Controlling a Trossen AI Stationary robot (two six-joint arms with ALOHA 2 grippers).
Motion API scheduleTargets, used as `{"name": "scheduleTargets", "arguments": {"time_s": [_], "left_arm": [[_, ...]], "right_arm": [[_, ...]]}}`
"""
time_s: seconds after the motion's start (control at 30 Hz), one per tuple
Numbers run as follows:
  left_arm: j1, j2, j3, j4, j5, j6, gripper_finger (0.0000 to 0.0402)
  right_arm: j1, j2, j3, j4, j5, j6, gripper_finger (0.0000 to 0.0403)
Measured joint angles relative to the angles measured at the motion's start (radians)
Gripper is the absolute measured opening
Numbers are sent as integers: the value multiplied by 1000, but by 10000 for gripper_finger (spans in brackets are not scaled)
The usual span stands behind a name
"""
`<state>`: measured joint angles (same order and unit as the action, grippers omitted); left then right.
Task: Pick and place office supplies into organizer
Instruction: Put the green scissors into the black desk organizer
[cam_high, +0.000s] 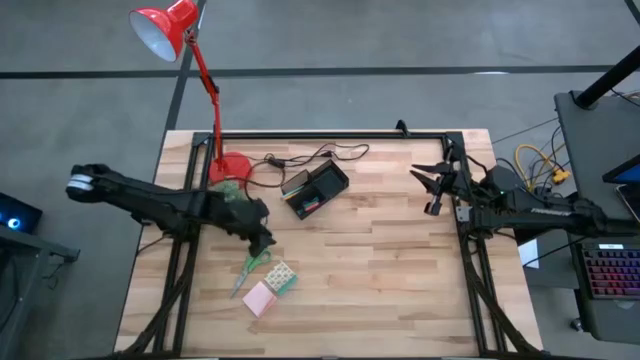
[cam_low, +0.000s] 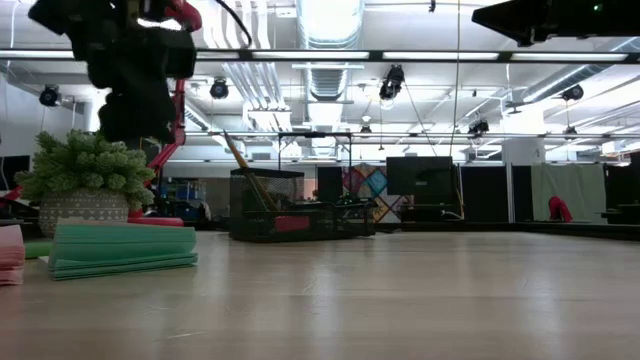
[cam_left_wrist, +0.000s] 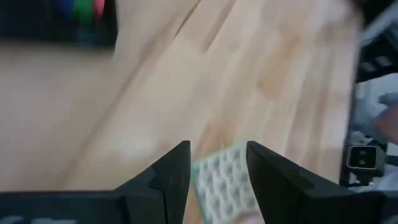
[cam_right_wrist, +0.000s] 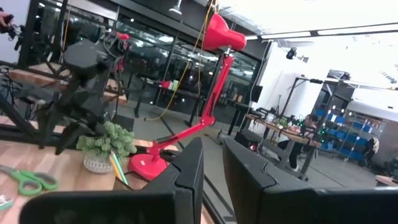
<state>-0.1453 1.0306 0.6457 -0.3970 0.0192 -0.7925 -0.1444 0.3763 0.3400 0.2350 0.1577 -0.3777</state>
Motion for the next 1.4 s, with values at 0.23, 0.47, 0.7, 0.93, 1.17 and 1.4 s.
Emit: {"name": "scheduleTargets", "arguments": {"time_s": [0.23, 0.47, 0.7, 0.93, 1.17, 1.4], "left_arm": [[-108, 224, 141, -301, 13, -246, 142], [-133, 394, 207, -467, -3, -345, 142], [-130, 486, 207, -488, -19, -407, 142], [-129, 512, 207, -484, -110, -434, 142], [-129, 512, 185, -479, -156, -498, 142], [-129, 508, 131, -422, -120, -512, 142]], "right_arm": [[0, 39, 17, 1, 0, -8, 52], [0, 61, 18, 8, 0, -25, 52], [0, 65, 17, 8, 0, -27, 52], [0, 65, 16, 8, 0, -25, 52], [0, 65, 16, 8, 0, -24, 52], [0, 65, 16, 8, 0, -25, 52]]}}
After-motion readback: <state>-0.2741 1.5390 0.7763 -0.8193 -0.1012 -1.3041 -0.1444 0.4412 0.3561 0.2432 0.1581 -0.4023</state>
